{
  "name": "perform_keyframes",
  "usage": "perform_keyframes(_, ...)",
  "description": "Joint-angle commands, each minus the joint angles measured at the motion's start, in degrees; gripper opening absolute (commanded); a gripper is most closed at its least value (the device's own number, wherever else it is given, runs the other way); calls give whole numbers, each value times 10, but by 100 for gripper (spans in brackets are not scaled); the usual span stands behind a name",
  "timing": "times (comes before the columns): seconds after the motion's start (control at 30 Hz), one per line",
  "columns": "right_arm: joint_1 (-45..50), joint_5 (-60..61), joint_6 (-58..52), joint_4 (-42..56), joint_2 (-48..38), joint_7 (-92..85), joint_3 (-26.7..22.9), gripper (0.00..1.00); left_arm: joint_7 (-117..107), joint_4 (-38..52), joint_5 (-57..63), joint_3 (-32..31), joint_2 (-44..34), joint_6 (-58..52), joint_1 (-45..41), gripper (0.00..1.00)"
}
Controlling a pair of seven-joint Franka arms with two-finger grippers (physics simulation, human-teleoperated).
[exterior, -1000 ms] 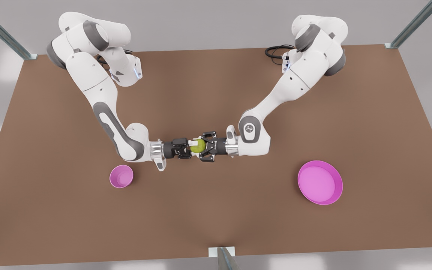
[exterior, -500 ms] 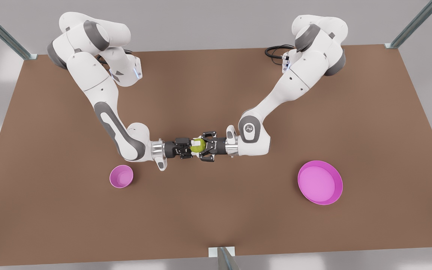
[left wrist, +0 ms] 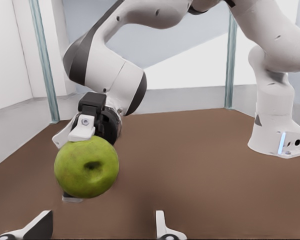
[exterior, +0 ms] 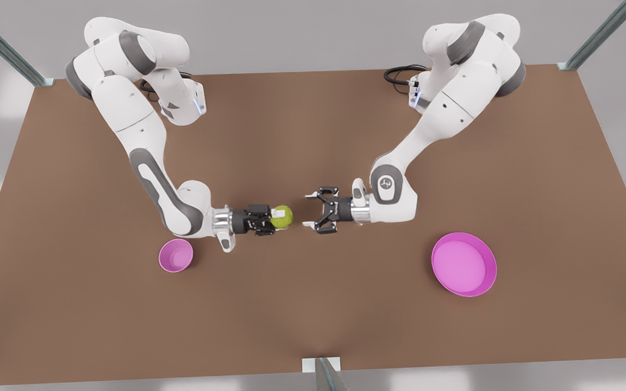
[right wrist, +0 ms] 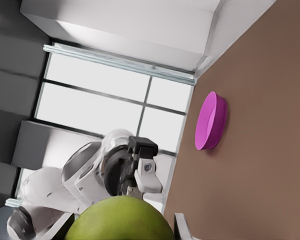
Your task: Use the left arm to pick up the apple from the plate, transfer it to the gripper of the right arm, and then use the right arm to place it into the bowl
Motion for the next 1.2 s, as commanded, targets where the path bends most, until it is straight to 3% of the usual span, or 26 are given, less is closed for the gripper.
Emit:
perform_keyframes(0.0,-7,-6,-3,4,-1,8,-1,75,-4,-36,6,-3,-29,-64,30,99)
perform_keyframes(0.07,-13,-6,-3,12,-1,32,-1,75,-6,-59,8,-2,-61,-95,60,99)
perform_keyframes(0.13,-36,-35,-5,27,-1,61,-1,75,-142,-76,172,0,-116,-100,118,99)
perform_keyframes(0.27,-70,-72,-8,57,0,111,-2,74,-437,-35,482,3,-148,-149,197,100)
perform_keyframes(0.43,-128,-142,-97,55,6,120,-21,74,-734,-9,712,14,-179,-166,203,100)
perform_keyframes(0.57,-177,-185,-140,54,9,120,-23,74,-1111,67,868,30,-190,-296,204,100)
perform_keyframes(0.63,-198,-211,-154,57,13,120,-23,74,-1264,134,868,30,-197,-390,205,100)
perform_keyframes(0.73,-213,-241,-181,81,31,125,-45,74,-1459,194,880,34,-209,-396,209,100)
perform_keyframes(0.83,-213,-264,-212,101,42,123,-88,74,-1466,211,877,33,-260,-446,234,100)
perform_keyframes(0.87,-213,-282,-217,124,52,125,-99,74,-1465,214,876,101,-276,-443,178,100)
perform_keyframes(0.93,-213,-297,-223,142,65,121,-117,74,-1453,209,805,302,-307,-437,17,100)
perform_keyframes(0.97,-214,-316,-223,162,73,121,-118,74,-1450,201,798,355,-319,-434,-34,100)
perform_keyframes(1.17,-213,-413,-174,171,73,116,-125,74,-1449,254,774,360,-258,-430,-27,100)
